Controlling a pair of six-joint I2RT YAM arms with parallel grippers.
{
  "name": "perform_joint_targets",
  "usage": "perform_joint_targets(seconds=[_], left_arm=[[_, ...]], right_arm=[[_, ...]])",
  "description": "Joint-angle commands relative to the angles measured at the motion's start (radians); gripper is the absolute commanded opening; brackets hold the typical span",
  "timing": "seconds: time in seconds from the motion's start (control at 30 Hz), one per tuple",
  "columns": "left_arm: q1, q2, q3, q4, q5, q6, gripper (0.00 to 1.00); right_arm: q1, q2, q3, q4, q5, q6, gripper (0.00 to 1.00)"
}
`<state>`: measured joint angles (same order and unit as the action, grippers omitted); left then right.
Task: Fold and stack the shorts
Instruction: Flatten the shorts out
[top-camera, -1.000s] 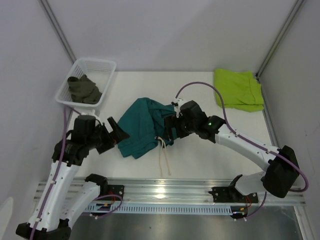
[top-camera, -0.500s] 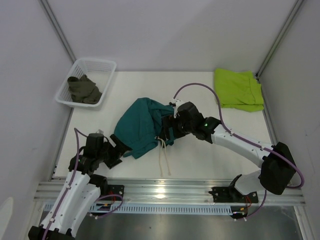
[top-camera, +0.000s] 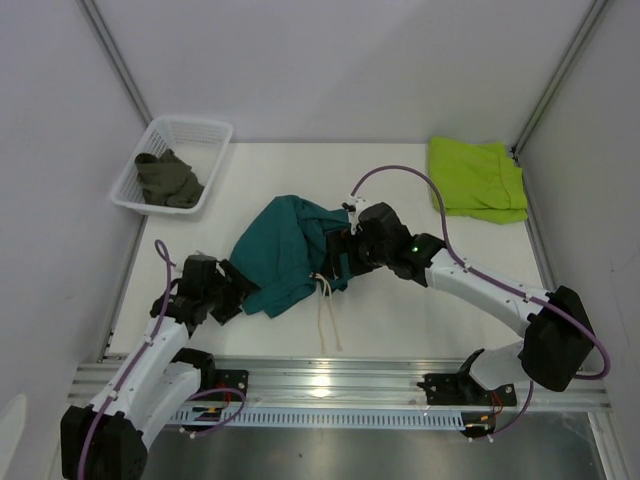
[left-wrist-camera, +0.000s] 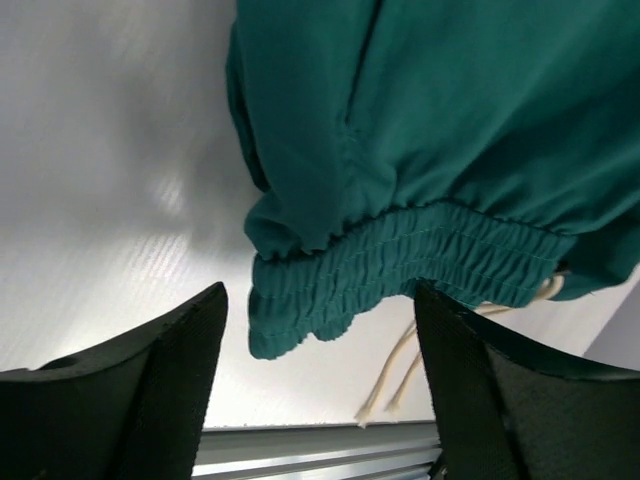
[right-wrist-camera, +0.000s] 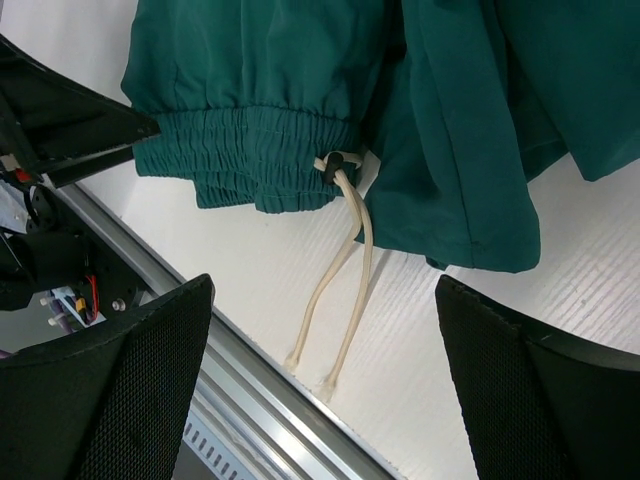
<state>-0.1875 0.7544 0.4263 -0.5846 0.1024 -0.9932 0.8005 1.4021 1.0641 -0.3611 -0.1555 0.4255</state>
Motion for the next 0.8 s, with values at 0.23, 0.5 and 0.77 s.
perform_joint_targets(seconds=[0.23, 0.5, 0.77], left_arm=[[0.007, 0.046, -0.047, 0.089, -0.007, 0.005, 0.55], [0.008, 0.088, 0.015, 0.083, 0.025, 0.033, 0.01], [0.006, 0.184, 0.406, -0.142, 0.008, 0.056, 0.0]], right_arm=[[-0.012, -0.012, 0.005, 0.03, -0.016, -0.008, 0.94], [0.058, 0.008, 0.004, 0.028, 0.022, -0.088, 0.93], [0.154, -0.009, -0.007, 0.073, 0.115, -0.134, 0.84]])
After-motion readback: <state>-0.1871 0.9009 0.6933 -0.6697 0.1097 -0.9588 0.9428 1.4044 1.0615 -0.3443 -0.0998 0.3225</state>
